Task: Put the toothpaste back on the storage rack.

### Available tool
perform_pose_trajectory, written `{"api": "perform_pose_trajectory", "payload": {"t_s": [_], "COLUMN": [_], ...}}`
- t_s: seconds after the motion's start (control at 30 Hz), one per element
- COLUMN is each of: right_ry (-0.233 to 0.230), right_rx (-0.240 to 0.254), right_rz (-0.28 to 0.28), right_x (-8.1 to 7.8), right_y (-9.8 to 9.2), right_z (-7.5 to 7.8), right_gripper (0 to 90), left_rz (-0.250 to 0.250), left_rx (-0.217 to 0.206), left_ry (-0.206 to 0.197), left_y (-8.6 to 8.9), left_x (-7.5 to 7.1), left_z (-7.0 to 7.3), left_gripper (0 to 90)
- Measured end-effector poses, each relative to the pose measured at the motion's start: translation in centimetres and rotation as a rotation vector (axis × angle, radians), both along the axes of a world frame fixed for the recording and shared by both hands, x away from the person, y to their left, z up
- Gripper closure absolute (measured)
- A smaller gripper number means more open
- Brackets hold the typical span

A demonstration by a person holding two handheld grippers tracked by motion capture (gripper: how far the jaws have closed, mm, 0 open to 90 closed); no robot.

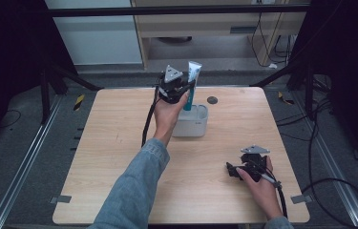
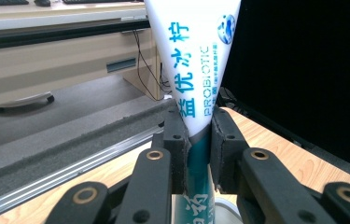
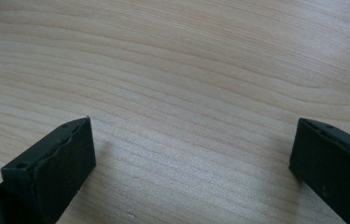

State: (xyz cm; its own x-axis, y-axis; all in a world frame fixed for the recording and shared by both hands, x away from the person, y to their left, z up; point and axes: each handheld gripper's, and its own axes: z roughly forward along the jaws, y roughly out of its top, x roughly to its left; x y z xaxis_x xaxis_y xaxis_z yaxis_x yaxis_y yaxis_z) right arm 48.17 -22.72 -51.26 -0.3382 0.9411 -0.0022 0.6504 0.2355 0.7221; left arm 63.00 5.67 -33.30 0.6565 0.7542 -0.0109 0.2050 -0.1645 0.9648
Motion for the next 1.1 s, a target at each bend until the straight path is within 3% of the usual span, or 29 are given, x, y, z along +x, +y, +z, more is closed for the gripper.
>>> {"api": "perform_pose_trajectory", "payload": {"t_s": [0.5, 0.63, 0.7, 1.1], "right_ry": [0.000, 0.000, -0.001, -0.002], "right_rx": [0.001, 0.001, 0.001, 0.000], "right_rz": [0.001, 0.001, 0.001, 0.001], "right_x": [0.0, 0.0, 0.0, 0.0], "right_y": [0.0, 0.0, 0.0, 0.0], "right_z": [0.0, 0.0, 0.0, 0.0], "right_gripper": [0.4, 0.4, 0.4, 0.4], "left_rz": [0.000, -0.001, -0.006, -0.006], "left_rx": [0.007, 0.048, 0.032, 0.060], "left_ry": [0.017, 0.010, 0.020, 0.033], "left_y": [0.3, 0.2, 0.3, 0.4], "left_x": [0.2, 0.1, 0.1, 0.3], "left_z": [-1.9, -2.4, -2.7, -3.8], "left_gripper": [78.1, 78.1, 78.1, 78.0]}}
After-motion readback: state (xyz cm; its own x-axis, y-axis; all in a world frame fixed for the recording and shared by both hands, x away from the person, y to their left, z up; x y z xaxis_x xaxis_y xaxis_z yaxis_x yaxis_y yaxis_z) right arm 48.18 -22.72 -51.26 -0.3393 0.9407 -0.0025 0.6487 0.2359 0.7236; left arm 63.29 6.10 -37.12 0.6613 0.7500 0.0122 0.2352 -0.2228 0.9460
